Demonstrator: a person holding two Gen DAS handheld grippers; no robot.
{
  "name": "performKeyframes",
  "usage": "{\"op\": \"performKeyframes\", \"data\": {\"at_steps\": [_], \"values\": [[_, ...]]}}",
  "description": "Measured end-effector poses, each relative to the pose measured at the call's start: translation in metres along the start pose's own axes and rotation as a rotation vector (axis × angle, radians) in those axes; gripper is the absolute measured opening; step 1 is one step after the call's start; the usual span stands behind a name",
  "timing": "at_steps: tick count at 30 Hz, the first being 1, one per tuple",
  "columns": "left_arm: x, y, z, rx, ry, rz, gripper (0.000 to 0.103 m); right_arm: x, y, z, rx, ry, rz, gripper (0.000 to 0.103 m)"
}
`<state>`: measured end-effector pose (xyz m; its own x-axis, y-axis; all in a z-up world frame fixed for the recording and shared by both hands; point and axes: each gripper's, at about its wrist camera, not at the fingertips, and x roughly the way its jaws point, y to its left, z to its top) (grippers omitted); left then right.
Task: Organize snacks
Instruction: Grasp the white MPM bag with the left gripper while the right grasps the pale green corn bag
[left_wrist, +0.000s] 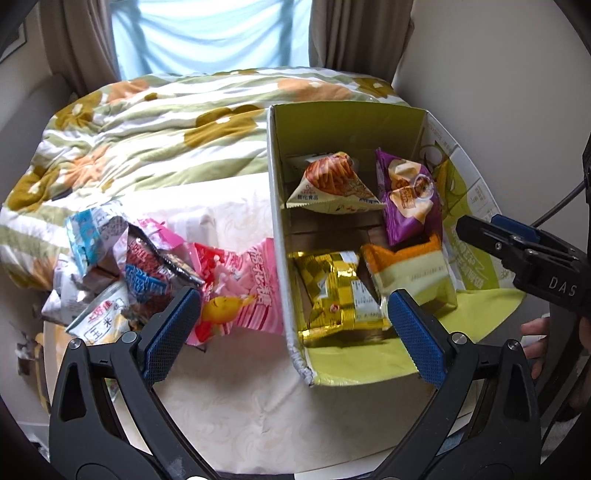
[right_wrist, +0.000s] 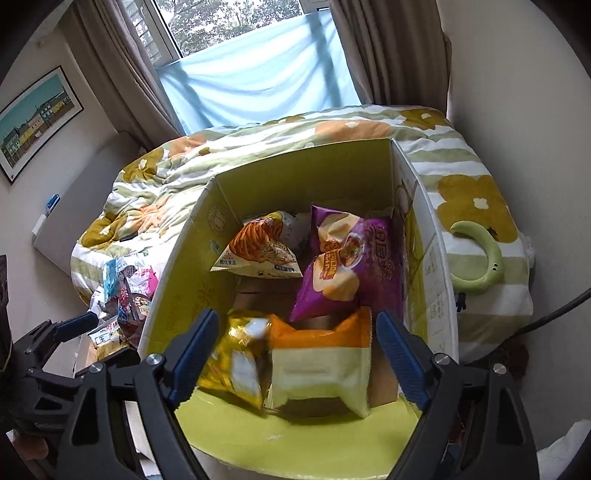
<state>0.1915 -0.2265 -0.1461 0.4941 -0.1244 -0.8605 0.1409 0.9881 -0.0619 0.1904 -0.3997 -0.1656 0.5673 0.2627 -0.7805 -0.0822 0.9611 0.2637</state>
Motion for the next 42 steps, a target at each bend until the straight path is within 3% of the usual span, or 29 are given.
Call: {"op": "performKeyframes", "data": {"at_steps": [15, 20, 27, 31, 42], "values": [[-0.042, 0.005, -0.015, 0.0, -0.063, -0.002, 0.101, -0.042, 0.009, -0.011, -0.052, -0.034, -0.068, 0.084], [-0.071, 0.029, -0.027, -0.029, -0.099, 0.027, 0.101, -0.057, 0.028, -0.009, -0.057, -0.061, -0.008, 0.084], [-0.1, 0.104, -0.045, -0.119, -0.136, 0.058, 0.101, -0.065, 0.087, -0.009, -0.113, -0.106, 0.05, 0.084], [-0.105, 0.158, -0.052, -0.15, -0.113, 0.074, 0.101, -0.056, 0.131, -0.016, -0.14, -0.119, 0.056, 0.084], [-0.095, 0.295, -0.065, -0.154, -0.052, 0.044, 0.101, 0.001, 0.248, -0.05, -0.156, -0.077, 0.064, 0.084]]}}
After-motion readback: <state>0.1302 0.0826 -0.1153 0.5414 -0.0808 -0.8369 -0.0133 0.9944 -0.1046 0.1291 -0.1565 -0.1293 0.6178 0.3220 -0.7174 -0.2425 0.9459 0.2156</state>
